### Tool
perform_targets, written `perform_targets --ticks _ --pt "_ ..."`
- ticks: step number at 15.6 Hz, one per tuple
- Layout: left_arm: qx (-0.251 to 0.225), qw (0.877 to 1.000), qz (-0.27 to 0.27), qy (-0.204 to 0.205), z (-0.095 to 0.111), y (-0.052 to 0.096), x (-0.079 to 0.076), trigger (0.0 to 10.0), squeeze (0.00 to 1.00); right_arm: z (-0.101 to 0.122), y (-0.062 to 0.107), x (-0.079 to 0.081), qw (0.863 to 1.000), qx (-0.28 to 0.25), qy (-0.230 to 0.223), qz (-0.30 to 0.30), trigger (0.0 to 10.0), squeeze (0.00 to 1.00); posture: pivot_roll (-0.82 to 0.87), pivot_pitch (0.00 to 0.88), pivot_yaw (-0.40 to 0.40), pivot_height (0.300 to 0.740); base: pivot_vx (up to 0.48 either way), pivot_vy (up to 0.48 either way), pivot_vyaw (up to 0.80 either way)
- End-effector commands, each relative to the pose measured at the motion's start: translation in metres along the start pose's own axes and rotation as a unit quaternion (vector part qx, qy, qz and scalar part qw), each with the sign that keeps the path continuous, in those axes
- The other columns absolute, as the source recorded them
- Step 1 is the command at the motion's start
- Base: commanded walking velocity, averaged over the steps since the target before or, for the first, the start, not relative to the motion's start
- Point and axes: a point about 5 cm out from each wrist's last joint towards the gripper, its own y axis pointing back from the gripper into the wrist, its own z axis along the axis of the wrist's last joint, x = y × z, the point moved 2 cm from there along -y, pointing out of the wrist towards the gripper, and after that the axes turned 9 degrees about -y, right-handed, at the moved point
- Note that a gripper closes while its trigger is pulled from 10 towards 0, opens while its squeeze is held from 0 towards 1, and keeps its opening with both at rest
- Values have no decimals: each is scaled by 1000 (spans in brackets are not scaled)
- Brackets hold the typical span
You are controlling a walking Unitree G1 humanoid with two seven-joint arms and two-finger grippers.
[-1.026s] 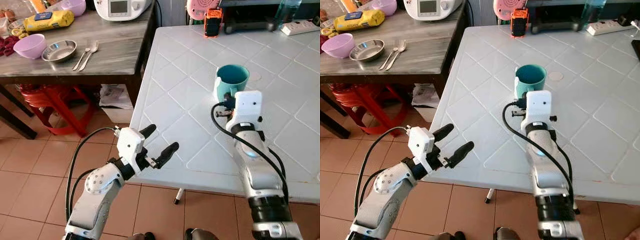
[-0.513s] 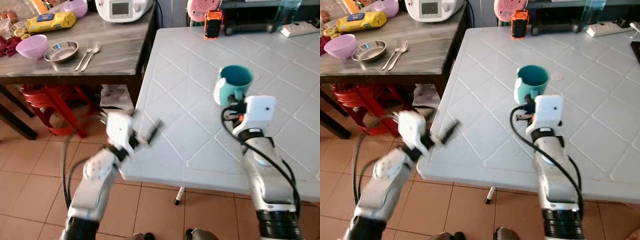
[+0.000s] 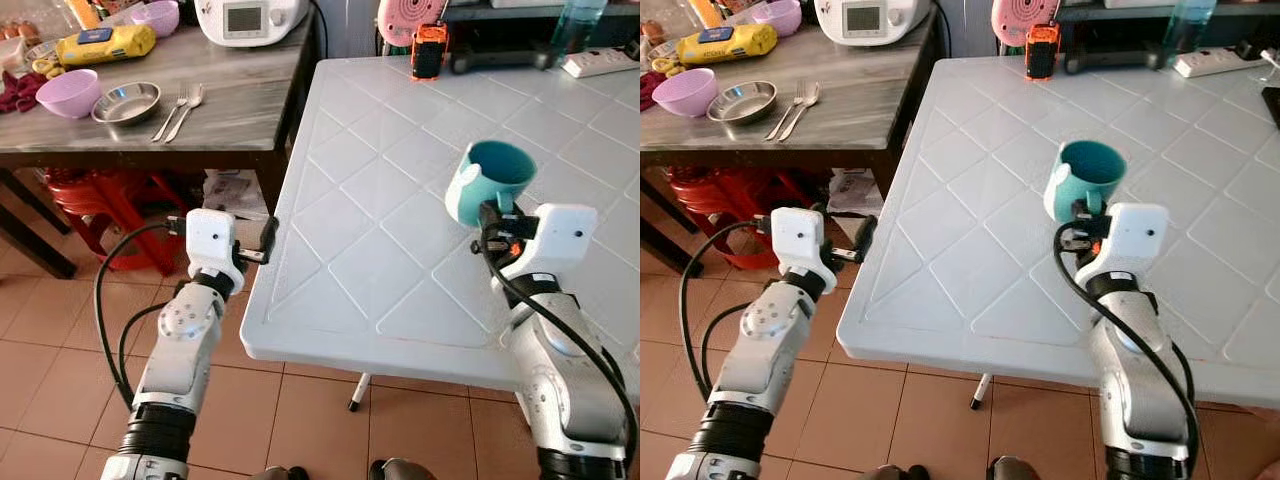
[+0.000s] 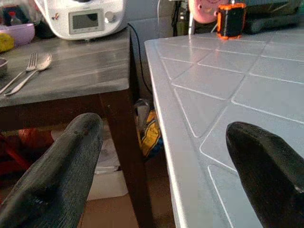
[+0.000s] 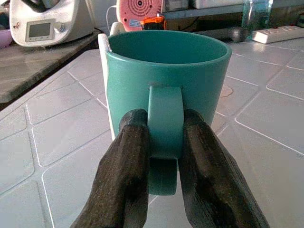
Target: Setting the table
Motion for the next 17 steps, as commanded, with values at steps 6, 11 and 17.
perform_targets --ticks 6,11,17 --pt "-6 1000 -7 -8 2 -4 2 10000 0 6 2 3 999 3 33 3 10000 0 -188 94 115 740 0 296 0" --pt "-8 1000 -14 -10 2 -4 0 10000 0 7 2 11 999 -5 -17 31 10000 0 -183 95 121 740 0 314 0" --pt "-7 1000 -22 -14 2 -4 -2 10000 0 6 2 8 999 -5 -20 24 10000 0 -180 95 128 740 0 339 0"
